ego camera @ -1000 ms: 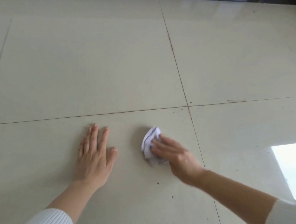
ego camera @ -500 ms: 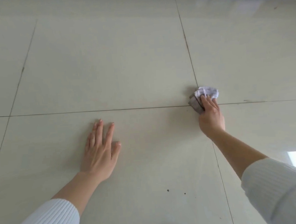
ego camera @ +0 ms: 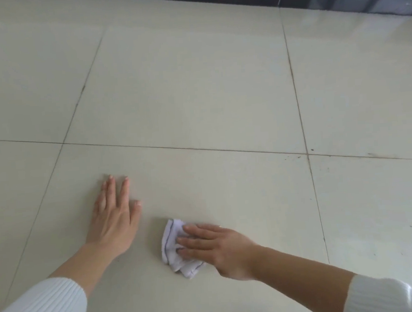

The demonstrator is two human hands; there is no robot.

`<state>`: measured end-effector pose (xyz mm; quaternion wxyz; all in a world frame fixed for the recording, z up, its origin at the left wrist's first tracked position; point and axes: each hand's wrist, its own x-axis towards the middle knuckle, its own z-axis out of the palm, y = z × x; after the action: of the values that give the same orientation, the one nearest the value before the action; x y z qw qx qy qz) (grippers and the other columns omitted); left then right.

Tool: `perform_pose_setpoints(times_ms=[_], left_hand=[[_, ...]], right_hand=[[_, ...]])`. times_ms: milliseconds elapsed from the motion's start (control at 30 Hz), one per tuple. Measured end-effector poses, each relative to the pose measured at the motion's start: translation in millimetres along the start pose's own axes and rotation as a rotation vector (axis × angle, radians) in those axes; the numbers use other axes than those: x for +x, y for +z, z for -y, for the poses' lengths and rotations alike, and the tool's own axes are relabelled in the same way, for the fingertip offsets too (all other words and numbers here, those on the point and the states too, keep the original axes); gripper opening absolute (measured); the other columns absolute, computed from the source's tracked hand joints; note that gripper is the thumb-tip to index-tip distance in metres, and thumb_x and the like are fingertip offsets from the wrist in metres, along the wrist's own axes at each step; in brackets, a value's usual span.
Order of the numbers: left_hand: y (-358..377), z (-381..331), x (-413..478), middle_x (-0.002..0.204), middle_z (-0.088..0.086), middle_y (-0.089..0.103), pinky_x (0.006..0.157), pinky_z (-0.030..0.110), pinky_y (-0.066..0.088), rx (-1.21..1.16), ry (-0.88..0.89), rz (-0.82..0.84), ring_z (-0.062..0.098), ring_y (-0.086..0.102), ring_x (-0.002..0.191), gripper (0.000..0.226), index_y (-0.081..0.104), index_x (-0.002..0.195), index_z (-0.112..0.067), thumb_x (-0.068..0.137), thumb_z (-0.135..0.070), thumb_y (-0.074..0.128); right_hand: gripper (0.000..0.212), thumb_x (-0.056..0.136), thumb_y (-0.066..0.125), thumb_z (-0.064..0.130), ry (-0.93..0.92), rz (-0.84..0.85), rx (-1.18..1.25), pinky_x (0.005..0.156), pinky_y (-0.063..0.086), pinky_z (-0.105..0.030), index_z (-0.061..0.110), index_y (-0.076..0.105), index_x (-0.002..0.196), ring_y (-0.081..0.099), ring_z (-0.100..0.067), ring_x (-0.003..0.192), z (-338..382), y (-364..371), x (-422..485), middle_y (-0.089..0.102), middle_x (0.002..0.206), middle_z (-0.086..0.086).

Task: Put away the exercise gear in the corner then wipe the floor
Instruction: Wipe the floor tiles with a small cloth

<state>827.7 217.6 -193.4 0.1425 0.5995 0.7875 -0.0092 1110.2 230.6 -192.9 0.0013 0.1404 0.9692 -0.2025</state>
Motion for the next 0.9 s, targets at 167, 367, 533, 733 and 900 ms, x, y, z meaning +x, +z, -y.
perform_pose_setpoints(times_ms=[167, 367, 533, 733, 900], left_hand=[[0, -9, 16, 0.159, 0.017, -0.009, 0.118, 0.043, 0.001, -0.013, -0.041, 0.037, 0.03, -0.009, 0.147, 0.064, 0.001, 0.153, -0.017, 0.099, -0.042, 0.023], [0, -4, 17, 0.158, 0.013, -0.017, 0.118, 0.04, -0.004, -0.015, -0.02, 0.07, 0.026, -0.016, 0.146, 0.075, -0.009, 0.151, -0.02, 0.089, -0.061, 0.005], [-2, 0, 17, 0.157, 0.021, 0.01, 0.116, 0.045, 0.011, -0.026, 0.041, 0.009, 0.035, 0.008, 0.145, 0.079, 0.017, 0.152, -0.015, 0.086, -0.058, 0.01], [-12, 21, 33, 0.131, 0.028, 0.04, 0.1, 0.055, 0.036, -0.057, -0.012, -0.203, 0.047, 0.04, 0.117, 0.059, 0.044, 0.134, -0.005, 0.09, -0.042, 0.029], [0, 35, 37, 0.158, 0.024, 0.003, 0.118, 0.048, 0.006, -0.063, -0.114, -0.095, 0.036, 0.001, 0.146, 0.078, 0.011, 0.153, -0.015, 0.087, -0.057, 0.007]], right_hand=[[0.066, 0.078, 0.03, -0.001, 0.47, -0.229, -0.067, 0.113, 0.033, -0.037, 0.018, 0.051, 0.138, 0.037, -0.02, 0.138, -76, -37, -34, 0.045, 0.146, 0.001], [0.074, 0.084, 0.035, -0.005, 1.324, -0.46, 0.1, 0.12, 0.011, -0.036, 0.018, 0.018, 0.152, 0.001, -0.021, 0.148, -123, -73, -6, 0.009, 0.161, 0.001], [0.067, 0.073, 0.025, 0.001, 0.91, -0.462, 0.047, 0.116, 0.025, -0.041, -0.002, 0.05, 0.135, 0.036, -0.041, 0.136, -78, -38, 72, 0.048, 0.141, -0.018], [0.059, 0.08, 0.033, 0.01, 0.124, -0.056, 0.038, 0.12, 0.014, -0.033, 0.012, 0.051, 0.137, 0.03, -0.026, 0.141, 9, -6, 82, 0.044, 0.147, -0.005], [0.056, 0.081, 0.037, 0.003, 0.139, -0.105, -0.026, 0.112, 0.03, -0.033, 0.01, 0.055, 0.134, 0.04, -0.025, 0.135, -65, -28, 53, 0.049, 0.143, -0.005]])
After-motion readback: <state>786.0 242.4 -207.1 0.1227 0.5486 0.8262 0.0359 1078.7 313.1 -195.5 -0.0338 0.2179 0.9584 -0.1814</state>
